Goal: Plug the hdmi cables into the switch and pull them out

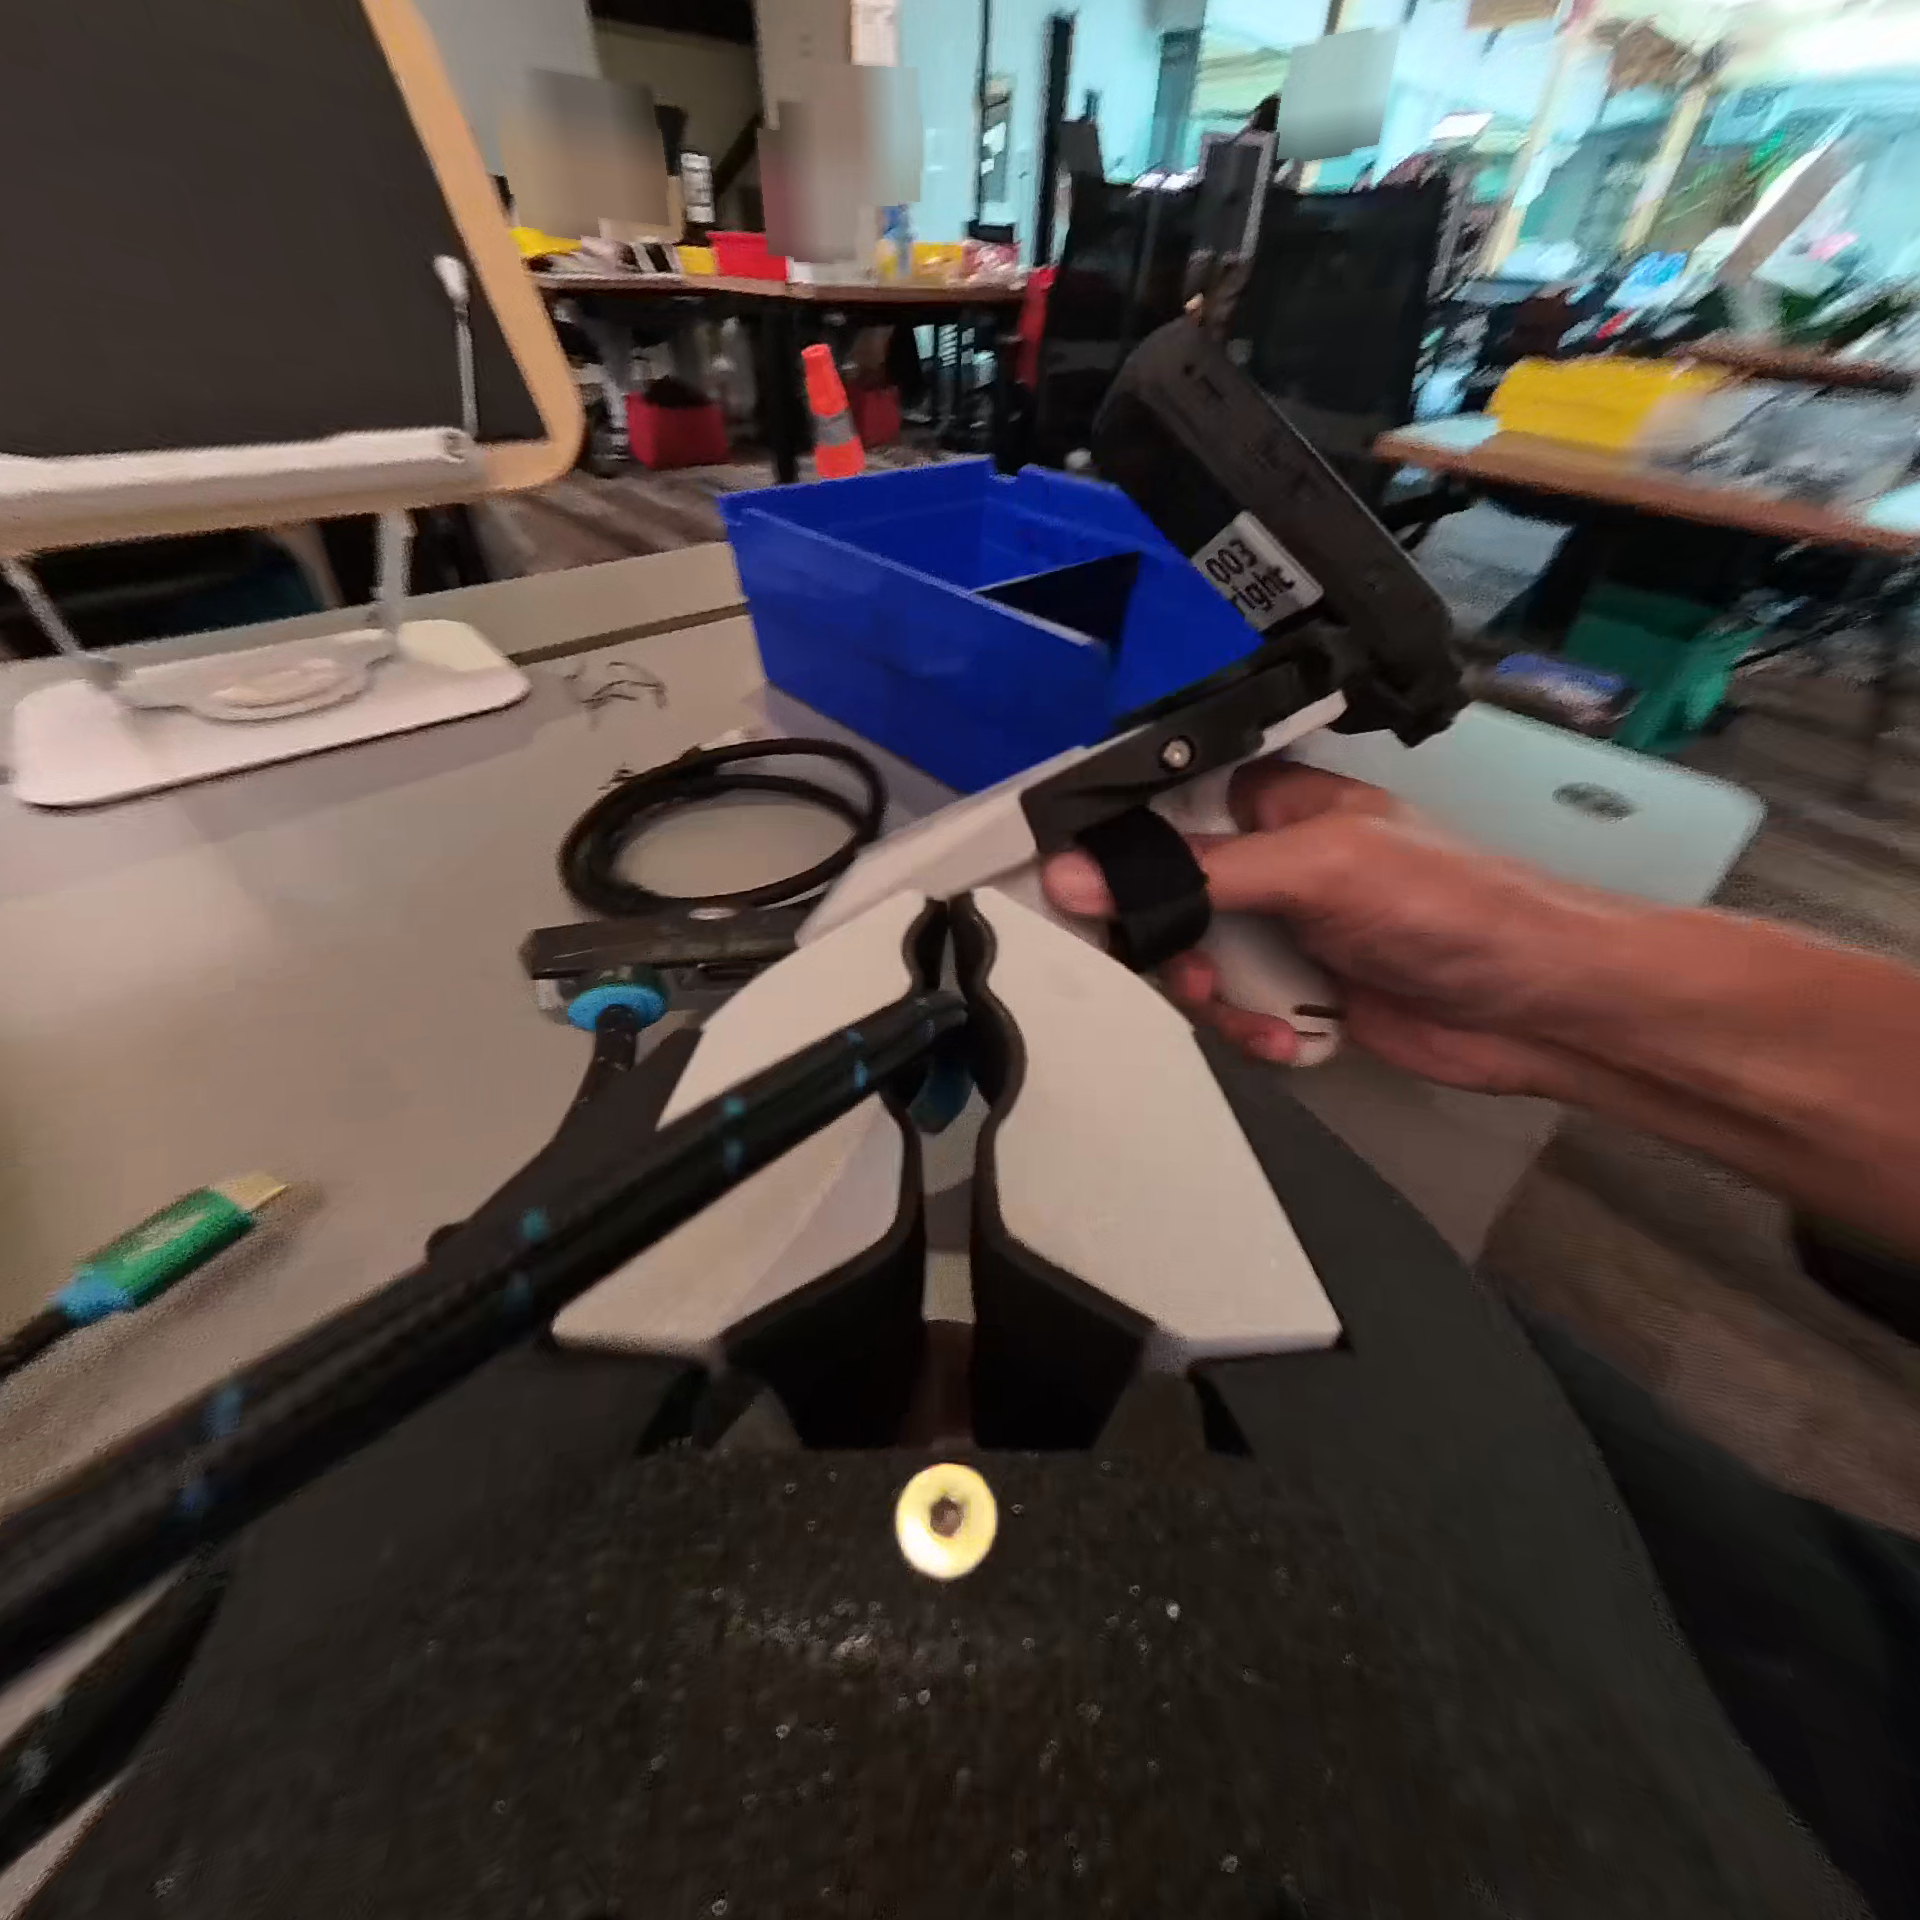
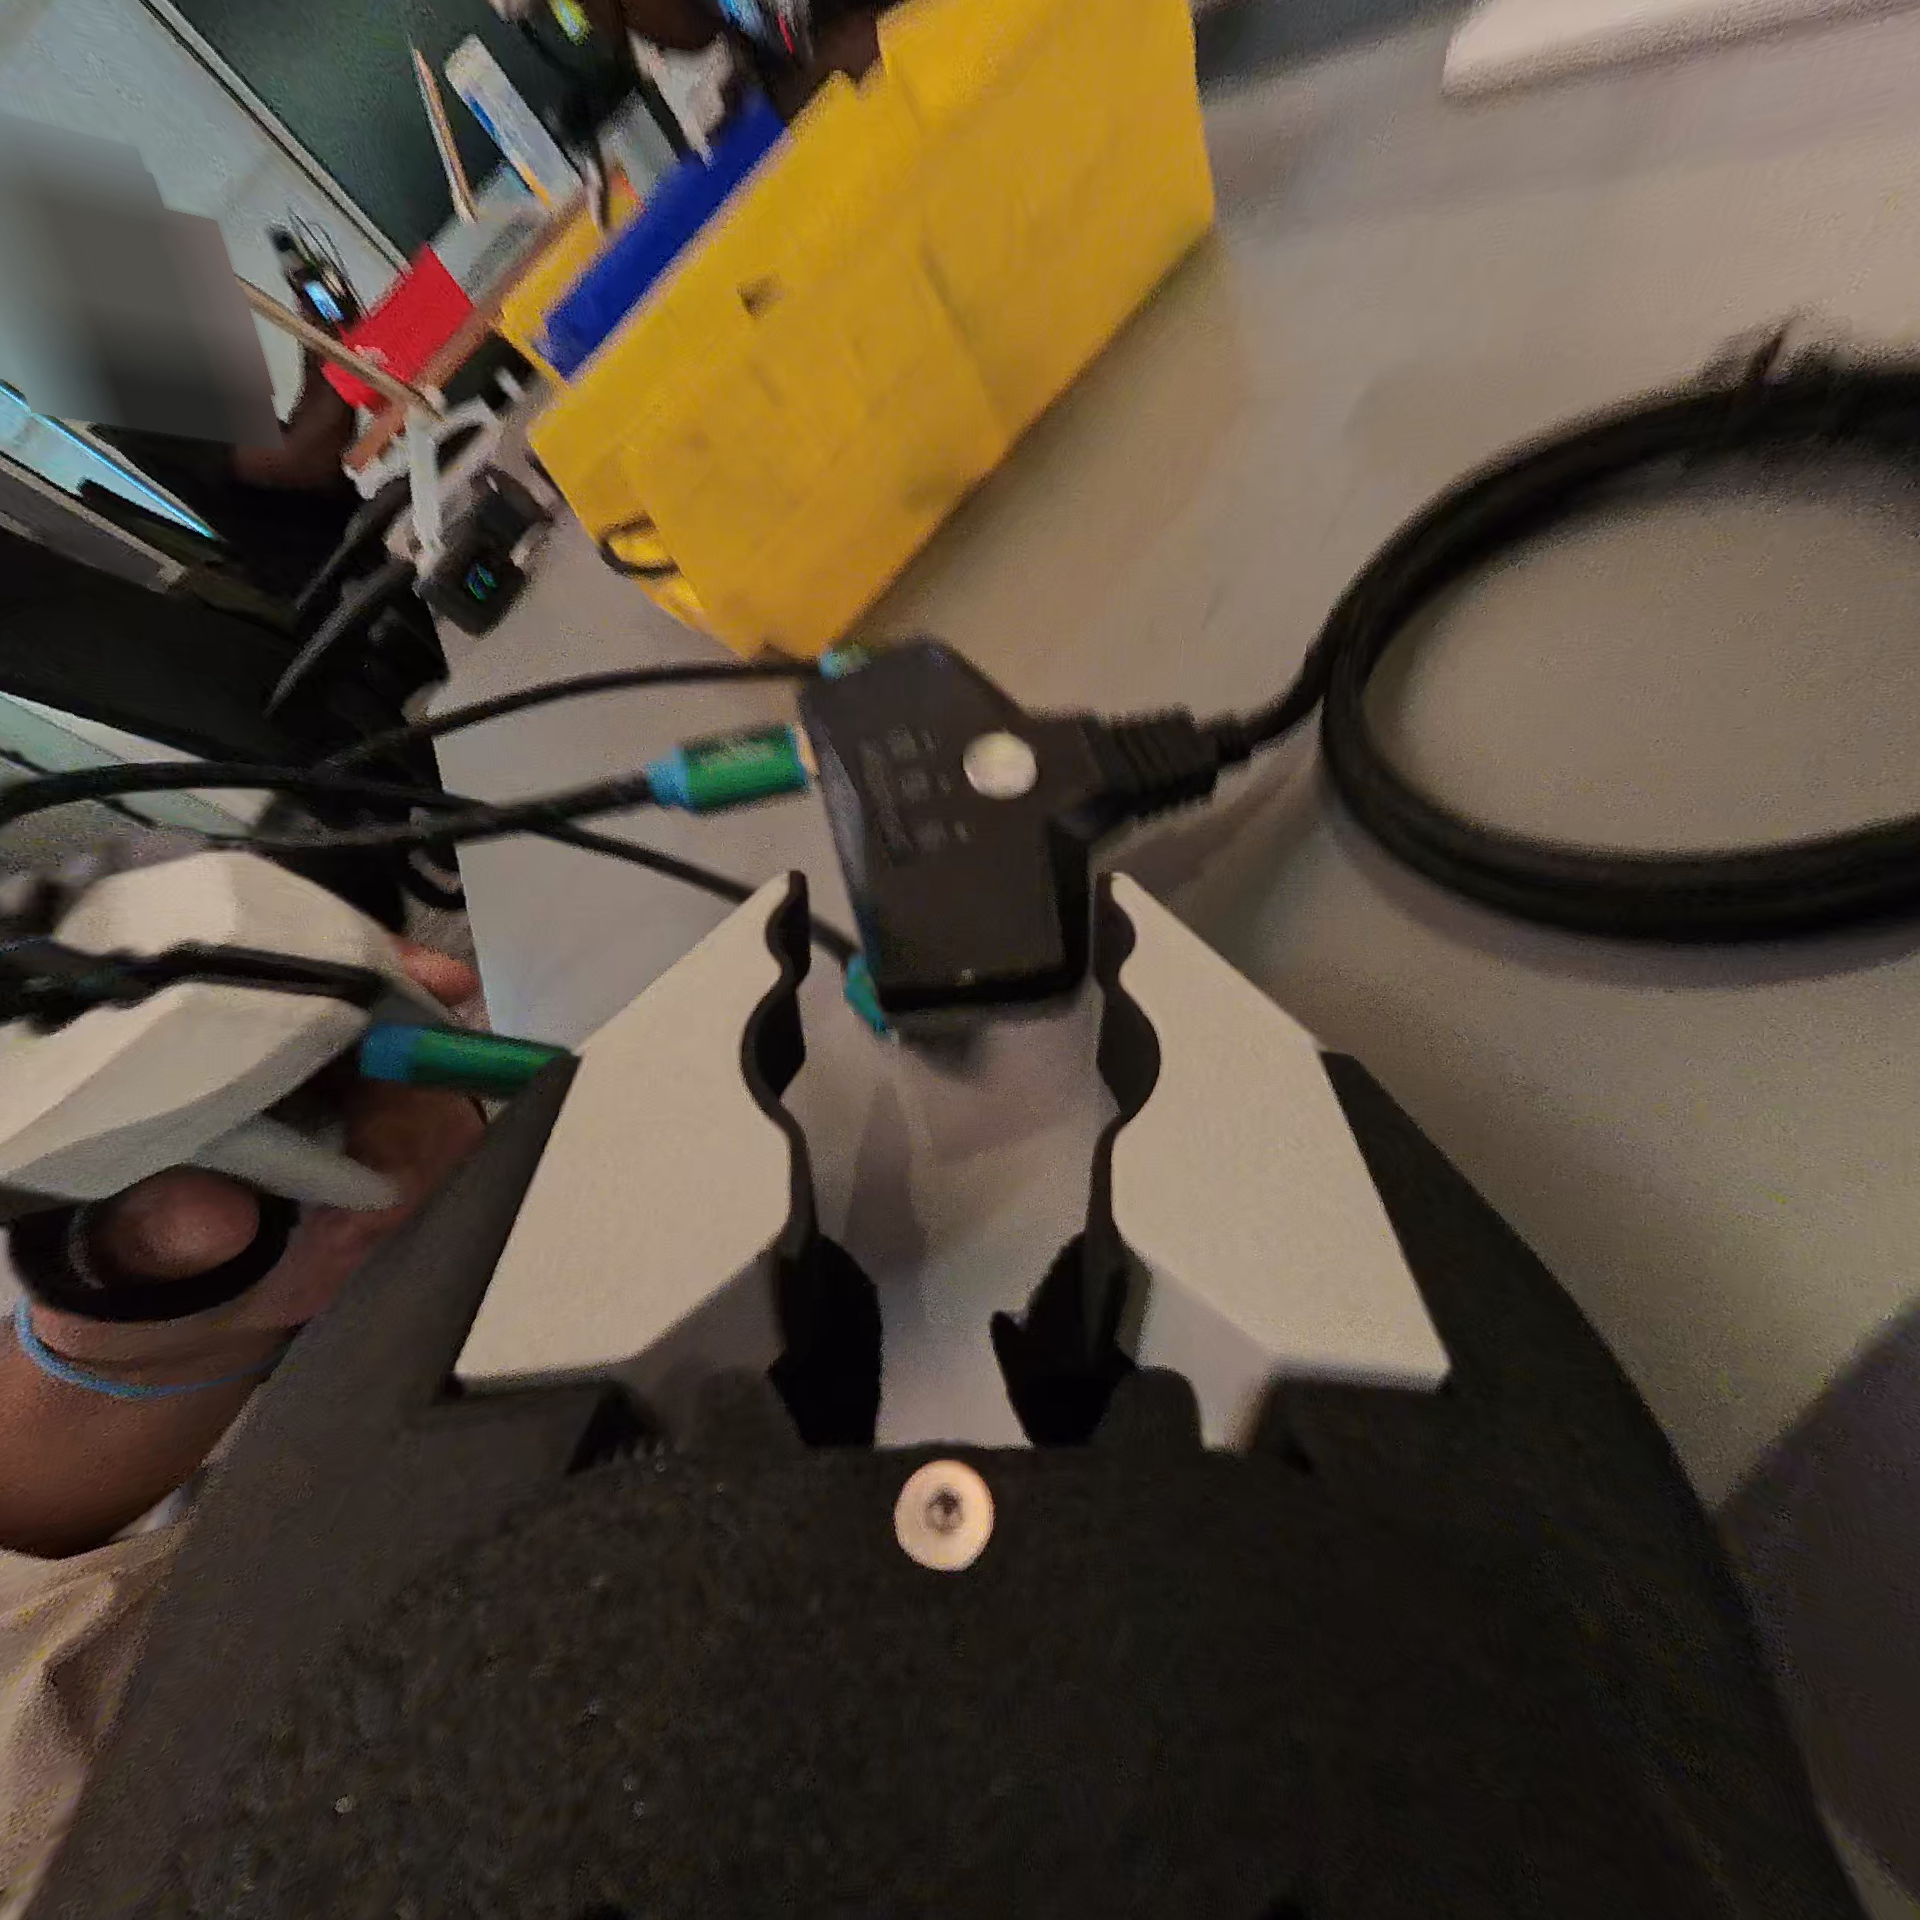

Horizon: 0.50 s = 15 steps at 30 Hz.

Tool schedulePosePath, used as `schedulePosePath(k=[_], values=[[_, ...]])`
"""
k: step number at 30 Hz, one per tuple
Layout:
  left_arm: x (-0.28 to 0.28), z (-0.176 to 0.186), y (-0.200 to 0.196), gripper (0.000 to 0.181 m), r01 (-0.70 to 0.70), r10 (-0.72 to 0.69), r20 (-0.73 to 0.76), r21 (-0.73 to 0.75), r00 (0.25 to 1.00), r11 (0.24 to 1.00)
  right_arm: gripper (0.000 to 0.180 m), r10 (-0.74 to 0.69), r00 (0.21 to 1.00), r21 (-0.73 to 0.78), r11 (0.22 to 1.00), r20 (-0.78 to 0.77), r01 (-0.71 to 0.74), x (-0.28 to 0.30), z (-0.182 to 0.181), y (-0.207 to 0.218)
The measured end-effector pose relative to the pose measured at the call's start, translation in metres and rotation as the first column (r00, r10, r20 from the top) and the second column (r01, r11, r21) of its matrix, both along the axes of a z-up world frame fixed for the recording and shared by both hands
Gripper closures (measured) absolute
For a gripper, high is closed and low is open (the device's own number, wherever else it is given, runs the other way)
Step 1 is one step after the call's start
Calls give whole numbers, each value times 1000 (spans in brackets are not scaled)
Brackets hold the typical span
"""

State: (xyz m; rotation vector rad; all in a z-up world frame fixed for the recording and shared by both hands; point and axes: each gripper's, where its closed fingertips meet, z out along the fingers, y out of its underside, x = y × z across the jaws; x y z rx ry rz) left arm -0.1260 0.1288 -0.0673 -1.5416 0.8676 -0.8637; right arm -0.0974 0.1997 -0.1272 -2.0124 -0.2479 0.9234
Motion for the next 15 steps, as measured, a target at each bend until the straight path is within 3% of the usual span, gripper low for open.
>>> schedulePosePath(k=[3, 5, 7, 9, 13, 15], values=[[-4, 15, 0, 179, 82, -46, 201, -172, 978, 982, 128, 37, 999, 207, 978, -15, -33, 5, 48, -10], [-11, 17, 9, 179, 123, -35, 291, -293, 956, 948, 130, 291, 957, 257, 923, 17, -285, -24, 57, -43], [-18, 19, 17, 179, 169, -13, 376, -386, 926, 907, 129, 451, 876, 212, 852, 169, -479, -48, 35, -70], [-20, 17, 19, 179, 215, -28, 404, -427, 914, 878, 130, 370, 865, 260, 847, 339, -464, -59, 21, -65], [-17, 12, 17, 178, 205, -25, 387, -433, 922, 878, 162, 267, 845, 393, 793, 464, -466, -78, 30, -64], [-16, 7, 16, 178, 195, -28, 355, -445, 934, 874, 163, 270, 829, 358, 805, 489, -473, -77, 24, -62]])
